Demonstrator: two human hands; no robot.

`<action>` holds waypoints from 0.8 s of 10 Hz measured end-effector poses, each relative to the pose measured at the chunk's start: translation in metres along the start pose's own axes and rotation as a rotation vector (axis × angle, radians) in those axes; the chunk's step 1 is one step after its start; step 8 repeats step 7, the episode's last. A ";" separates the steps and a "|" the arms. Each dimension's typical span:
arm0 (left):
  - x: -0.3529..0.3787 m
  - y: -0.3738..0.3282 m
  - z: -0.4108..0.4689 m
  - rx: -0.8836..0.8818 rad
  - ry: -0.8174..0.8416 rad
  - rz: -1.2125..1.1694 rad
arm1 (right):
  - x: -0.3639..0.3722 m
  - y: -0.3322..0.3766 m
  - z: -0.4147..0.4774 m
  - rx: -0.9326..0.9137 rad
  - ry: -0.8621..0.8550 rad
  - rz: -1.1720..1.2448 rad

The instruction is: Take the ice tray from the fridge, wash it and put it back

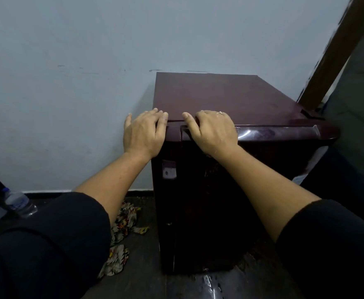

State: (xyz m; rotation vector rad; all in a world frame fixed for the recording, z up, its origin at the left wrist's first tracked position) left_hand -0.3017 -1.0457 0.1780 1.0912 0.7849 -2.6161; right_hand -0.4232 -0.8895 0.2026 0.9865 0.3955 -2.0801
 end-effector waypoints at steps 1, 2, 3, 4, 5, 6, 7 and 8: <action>0.001 0.000 0.000 0.011 -0.022 0.021 | 0.004 -0.001 -0.002 0.008 -0.027 -0.010; -0.003 -0.005 -0.002 0.020 -0.023 0.068 | 0.001 0.001 -0.005 0.023 -0.024 -0.034; -0.008 -0.009 -0.005 0.020 -0.009 0.106 | -0.002 0.002 -0.006 0.010 -0.002 -0.016; -0.014 -0.017 -0.012 -0.020 0.048 0.193 | -0.003 0.002 -0.018 0.038 0.064 -0.048; -0.022 -0.021 -0.030 -0.015 0.087 0.240 | -0.012 0.006 -0.043 0.049 0.100 -0.054; -0.027 -0.026 -0.082 0.111 0.106 0.243 | -0.026 0.003 -0.102 0.002 0.089 -0.047; -0.027 -0.031 -0.117 0.204 0.158 0.259 | -0.036 -0.001 -0.138 0.000 0.150 -0.035; -0.027 -0.031 -0.117 0.204 0.158 0.259 | -0.036 -0.001 -0.138 0.000 0.150 -0.035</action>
Point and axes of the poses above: each hand's wrist, its own z-axis towards the middle knuckle, its own x-axis out of the palm, y = z × x, the point moved 1 cm from there along z, towards the middle knuckle, and after that the axes turned 4 degrees about -y, right-handed, at the moved point
